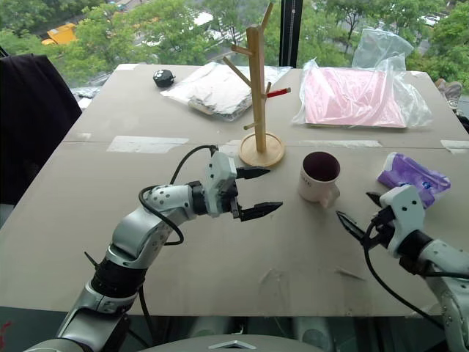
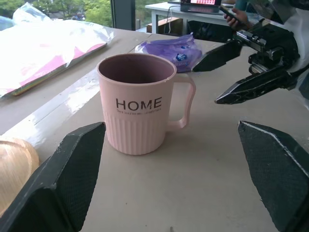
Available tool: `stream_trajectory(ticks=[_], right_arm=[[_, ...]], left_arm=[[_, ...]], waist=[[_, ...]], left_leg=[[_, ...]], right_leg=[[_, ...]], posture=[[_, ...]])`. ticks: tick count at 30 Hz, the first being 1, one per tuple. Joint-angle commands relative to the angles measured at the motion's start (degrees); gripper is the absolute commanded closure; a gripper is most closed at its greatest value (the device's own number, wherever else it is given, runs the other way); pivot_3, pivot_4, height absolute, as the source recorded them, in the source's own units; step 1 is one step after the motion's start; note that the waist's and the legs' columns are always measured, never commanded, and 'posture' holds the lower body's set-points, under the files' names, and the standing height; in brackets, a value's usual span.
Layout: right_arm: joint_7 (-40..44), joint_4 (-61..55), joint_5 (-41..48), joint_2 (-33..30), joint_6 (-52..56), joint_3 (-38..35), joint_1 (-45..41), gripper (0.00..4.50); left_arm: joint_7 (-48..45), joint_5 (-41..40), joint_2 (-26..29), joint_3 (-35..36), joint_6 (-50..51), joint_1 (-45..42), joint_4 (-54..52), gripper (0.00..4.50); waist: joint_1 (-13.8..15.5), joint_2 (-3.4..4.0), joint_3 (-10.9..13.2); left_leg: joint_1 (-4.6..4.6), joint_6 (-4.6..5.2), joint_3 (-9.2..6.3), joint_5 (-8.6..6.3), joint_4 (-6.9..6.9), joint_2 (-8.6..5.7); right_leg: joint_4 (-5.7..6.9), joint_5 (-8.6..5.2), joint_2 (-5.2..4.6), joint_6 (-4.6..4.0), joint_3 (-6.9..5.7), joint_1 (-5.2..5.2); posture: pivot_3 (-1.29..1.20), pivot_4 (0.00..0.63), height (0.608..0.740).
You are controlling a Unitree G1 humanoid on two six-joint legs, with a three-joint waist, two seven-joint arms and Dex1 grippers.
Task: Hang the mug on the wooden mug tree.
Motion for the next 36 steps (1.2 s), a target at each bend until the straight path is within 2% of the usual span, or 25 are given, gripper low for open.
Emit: stream_trajectory(ticks=[1,6,16,19,26,27,36], right_arm=[[-6.3,-1.8,-0.6,4.6,-0.3,2.5,-0.5,0.02],[-11.1,0.7,-4.7,8.8,-3.3,8.0,-2.2,0.02],[-14.4,5.7,-7.8,11.7,-7.3,10.6,-5.2,0.02],[-14.3,7.0,-8.2,12.0,-8.2,11.0,-5.4,0.8],[-14.6,8.9,-8.9,12.6,-9.7,12.5,-6.3,4.22],[-14.5,9.2,-9.1,12.6,-9.8,12.7,-6.3,4.37],[-12.1,12.1,-10.0,8.1,-9.4,12.6,-10.9,4.37]], left_arm=[[1.8,1.8,0.6,-0.6,0.7,1.4,-3.8,0.0],[2.2,2.1,0.4,-0.8,1.3,2.3,-4.9,0.0],[1.3,2.1,1.0,-1.3,3.1,1.6,-6.2,0.0],[1.2,1.6,1.1,-1.2,3.3,1.5,-6.4,0.0],[1.0,1.5,0.9,-1.4,3.2,1.5,-6.9,0.0],[1.0,1.6,0.9,-1.4,3.1,1.6,-6.8,0.0],[2.1,1.7,-0.3,-1.2,1.8,3.9,-7.4,0.0]], waist=[[-0.1,0.03,0.0],[-0.1,0.03,0.0],[-0.1,0.03,0.0],[-0.1,0.03,0.0],[-0.4,0.03,0.0],[-0.4,0.03,0.0],[-0.7,0.03,0.0]], left_leg=[[0.01,0.0,0.0,0.0,-0.01,-0.01],[-0.04,-0.01,-0.01,0.0,-0.02,0.0],[-0.05,-0.01,0.0,0.01,-0.04,-0.04],[-0.05,-0.01,0.0,0.0,-0.04,-0.04],[-0.05,-0.01,0.0,0.0,-0.04,-0.03],[-0.04,-0.01,0.0,0.0,-0.04,-0.03],[-0.03,-0.01,0.01,0.0,-0.04,-0.03]], right_leg=[[0.02,0.0,0.01,0.0,0.01,-0.01],[0.02,-0.01,0.02,-0.01,-0.01,-0.07],[0.01,-0.01,0.02,-0.01,-0.01,-0.08],[0.01,-0.01,0.02,-0.01,-0.01,-0.08],[0.01,-0.01,0.03,-0.01,-0.01,-0.08],[0.01,-0.01,0.02,-0.01,0.0,-0.08],[0.01,-0.01,0.03,-0.01,0.01,-0.08]], posture=[[0.0,0.15,0.74],[0.0,0.15,0.74],[0.0,0.15,0.74],[0.0,0.15,0.74],[0.0,0.15,0.74],[0.0,0.15,0.74],[0.0,0.15,0.74]])
